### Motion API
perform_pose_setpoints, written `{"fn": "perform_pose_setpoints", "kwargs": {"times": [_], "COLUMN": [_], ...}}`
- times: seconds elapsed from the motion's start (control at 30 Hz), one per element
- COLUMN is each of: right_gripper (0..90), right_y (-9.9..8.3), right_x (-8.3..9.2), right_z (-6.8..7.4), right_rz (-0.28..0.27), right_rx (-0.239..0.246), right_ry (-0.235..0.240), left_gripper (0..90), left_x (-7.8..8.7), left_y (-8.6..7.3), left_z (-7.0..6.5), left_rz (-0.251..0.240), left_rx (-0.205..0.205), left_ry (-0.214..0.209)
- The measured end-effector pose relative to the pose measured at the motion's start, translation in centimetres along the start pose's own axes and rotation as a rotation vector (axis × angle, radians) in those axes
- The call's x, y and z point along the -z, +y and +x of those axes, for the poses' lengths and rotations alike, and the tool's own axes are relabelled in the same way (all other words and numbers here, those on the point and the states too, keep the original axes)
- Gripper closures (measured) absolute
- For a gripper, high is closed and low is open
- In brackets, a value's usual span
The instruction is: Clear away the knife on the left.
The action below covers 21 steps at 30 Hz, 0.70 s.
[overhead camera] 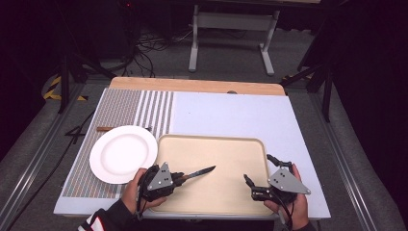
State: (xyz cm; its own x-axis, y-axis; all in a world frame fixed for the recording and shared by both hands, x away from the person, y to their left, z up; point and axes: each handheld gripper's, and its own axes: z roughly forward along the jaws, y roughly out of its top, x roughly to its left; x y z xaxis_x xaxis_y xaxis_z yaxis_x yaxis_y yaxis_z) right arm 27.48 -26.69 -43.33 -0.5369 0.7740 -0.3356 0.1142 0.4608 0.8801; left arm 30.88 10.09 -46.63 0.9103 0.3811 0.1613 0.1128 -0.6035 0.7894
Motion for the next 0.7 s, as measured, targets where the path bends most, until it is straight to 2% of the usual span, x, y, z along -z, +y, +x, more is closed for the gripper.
{"fn": "perform_pose_setpoints", "kwargs": {"times": [0.27,0.47,0.53,0.6,0.67,0.7], "right_gripper": [8.0,8.0,8.0,8.0,8.1,8.3], "right_y": [-0.1,-0.2,-0.1,-0.1,-0.2,-0.2], "right_x": [-0.2,-0.2,-0.2,-0.2,-0.2,-0.3], "right_z": [-0.1,-0.1,-0.1,-0.1,-0.1,-0.1], "right_rz": [0.015,0.020,0.020,0.020,0.020,0.023], "right_rx": [-0.011,-0.012,-0.012,-0.011,-0.013,-0.011], "right_ry": [0.000,0.000,-0.001,0.000,-0.002,-0.002], "left_gripper": [76.0,75.0,78.7,86.6,88.4,89.9], "left_x": [0.0,0.5,0.6,0.7,0.5,0.4], "left_y": [-0.3,-0.2,-0.1,0.0,0.4,0.5], "left_z": [-0.8,-1.1,-1.1,-0.9,-0.6,-0.5], "left_rz": [0.020,-0.003,-0.008,-0.003,0.008,0.008], "left_rx": [-0.009,-0.011,-0.022,-0.029,-0.055,-0.055], "left_ry": [-0.035,-0.064,-0.074,-0.089,-0.103,-0.113]}}
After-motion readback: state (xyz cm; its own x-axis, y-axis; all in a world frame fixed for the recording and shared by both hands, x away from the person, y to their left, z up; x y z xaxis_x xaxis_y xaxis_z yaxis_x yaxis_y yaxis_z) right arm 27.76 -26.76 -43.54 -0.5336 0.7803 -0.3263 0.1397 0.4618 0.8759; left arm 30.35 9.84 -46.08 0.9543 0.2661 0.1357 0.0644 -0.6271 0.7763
